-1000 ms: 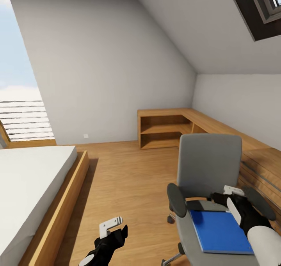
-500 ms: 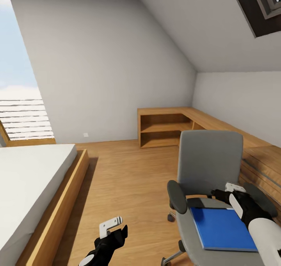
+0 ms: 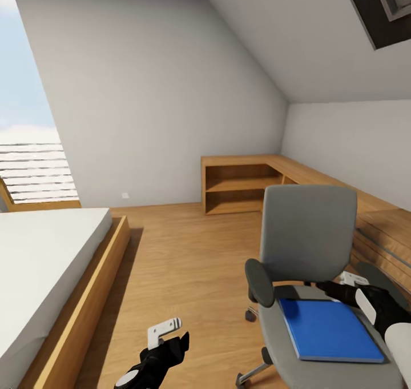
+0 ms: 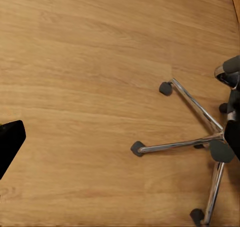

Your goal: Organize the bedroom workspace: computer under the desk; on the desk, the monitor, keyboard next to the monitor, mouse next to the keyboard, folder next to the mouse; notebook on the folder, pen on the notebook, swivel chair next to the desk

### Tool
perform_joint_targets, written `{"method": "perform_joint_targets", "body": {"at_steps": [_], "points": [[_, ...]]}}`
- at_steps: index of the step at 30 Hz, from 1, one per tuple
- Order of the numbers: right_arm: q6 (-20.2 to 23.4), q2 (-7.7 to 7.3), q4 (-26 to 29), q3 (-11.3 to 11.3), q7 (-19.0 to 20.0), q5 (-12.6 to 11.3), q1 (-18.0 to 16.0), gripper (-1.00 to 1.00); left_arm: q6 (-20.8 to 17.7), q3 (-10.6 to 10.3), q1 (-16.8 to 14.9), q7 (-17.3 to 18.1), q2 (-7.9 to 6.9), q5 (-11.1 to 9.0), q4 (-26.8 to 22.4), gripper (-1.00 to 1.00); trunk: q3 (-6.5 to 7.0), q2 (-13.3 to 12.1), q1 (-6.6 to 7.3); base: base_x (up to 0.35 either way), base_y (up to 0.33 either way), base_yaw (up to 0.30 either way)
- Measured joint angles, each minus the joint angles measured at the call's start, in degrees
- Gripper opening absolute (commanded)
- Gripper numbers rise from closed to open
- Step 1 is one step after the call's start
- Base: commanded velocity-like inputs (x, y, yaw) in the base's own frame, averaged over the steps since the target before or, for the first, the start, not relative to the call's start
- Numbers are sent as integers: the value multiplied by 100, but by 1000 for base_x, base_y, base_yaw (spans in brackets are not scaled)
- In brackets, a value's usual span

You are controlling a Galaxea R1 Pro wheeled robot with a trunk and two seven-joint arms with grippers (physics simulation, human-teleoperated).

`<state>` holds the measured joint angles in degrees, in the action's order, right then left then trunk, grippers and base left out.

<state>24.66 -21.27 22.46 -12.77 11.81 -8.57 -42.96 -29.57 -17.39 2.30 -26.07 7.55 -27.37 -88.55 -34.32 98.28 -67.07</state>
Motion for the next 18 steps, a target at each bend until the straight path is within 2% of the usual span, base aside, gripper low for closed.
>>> {"method": "perform_joint_targets", "body": {"at_steps": [2, 6, 7, 12, 18], "points": [[4, -57, 0, -1, 129, -7, 0, 100, -293, 4, 0, 9, -3, -96, -72, 100, -36, 80, -44, 0, 0, 0], [5, -90, 17, -2, 207, -8, 0, 100, -539, 10, 0, 18, -9, -308, -134, 100, -108, 241, -132, 0, 0, 0], [2, -96, 71, 1, 233, -6, 0, 100, -637, 15, 0, 21, -24, -441, -160, 100, -126, 281, -154, 0, 0, 0], [-11, -98, 132, -1, 198, -9, 0, 100, -695, 11, 0, 24, -53, -533, -174, 100, -215, 481, -264, 0, 0, 0], [-9, -95, 150, 4, 194, -13, -3, 100, -704, 9, 0, 17, -59, -549, -172, 100, -216, 483, -264, 0, 0, 0]]}}
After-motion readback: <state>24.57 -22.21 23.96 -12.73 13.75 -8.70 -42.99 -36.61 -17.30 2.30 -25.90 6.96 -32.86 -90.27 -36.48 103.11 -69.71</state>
